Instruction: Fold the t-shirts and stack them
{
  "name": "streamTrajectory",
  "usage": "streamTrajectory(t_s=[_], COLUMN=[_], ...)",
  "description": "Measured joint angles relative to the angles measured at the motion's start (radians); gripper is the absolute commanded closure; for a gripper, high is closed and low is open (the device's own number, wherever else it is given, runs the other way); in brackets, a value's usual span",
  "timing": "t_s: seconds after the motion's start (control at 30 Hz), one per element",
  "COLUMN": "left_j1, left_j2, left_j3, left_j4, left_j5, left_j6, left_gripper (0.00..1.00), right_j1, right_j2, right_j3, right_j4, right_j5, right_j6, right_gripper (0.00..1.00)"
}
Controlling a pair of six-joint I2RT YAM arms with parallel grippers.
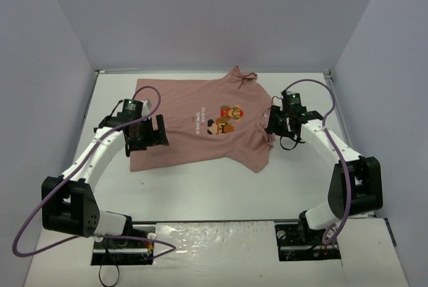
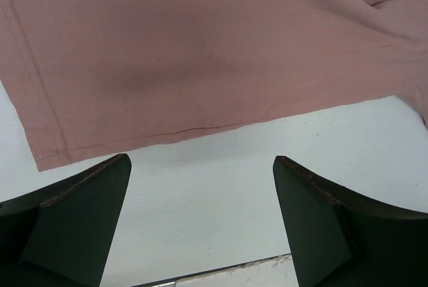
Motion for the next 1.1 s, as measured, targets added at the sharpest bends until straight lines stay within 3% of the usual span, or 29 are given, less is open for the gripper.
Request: streamTrajectory(t_s=[0.13,0.63,0.7,0.8,0.87,1.03,1.1], left_j1=[0.0,0.0,0.0,0.0,0.0,0.0,0.0], left_j2=[0.02,0.047,0.05,0.052,0.052,0.052,0.052], left_j3=[0.002,0.002,0.002,0.002,0.002,0.002,0.002], left_j4=[0.006,0.012,0.012,0.012,0.012,0.012,0.012], left_j5=[0.013,0.046,0.049,0.052,0.052,0.052,0.052], left_j6=[0.003,0.009,0.011,0.014,0.016,0.022,0.022], left_gripper=[0.14,0.14,0.14,0.14,0.14,0.14,0.14], right_j1=[-0.032,0.006,0.047,0.102,0.133,0.199,0.241], right_j2=[-0.055,-0.013,0.011,0.048,0.063,0.059,0.057], right_j3=[-0.083,-0.233,-0.233,-0.229,-0.225,-0.177,-0.138], right_j4=[-0.002,0.068,0.081,0.095,0.096,0.086,0.074], right_j5=[-0.021,-0.127,-0.122,-0.111,-0.094,-0.019,0.019], right_j6=[-0.019,0.086,0.103,0.126,0.145,0.169,0.174], right_gripper=[0.54,0.63,0.69,0.92,0.95,0.96,0.83])
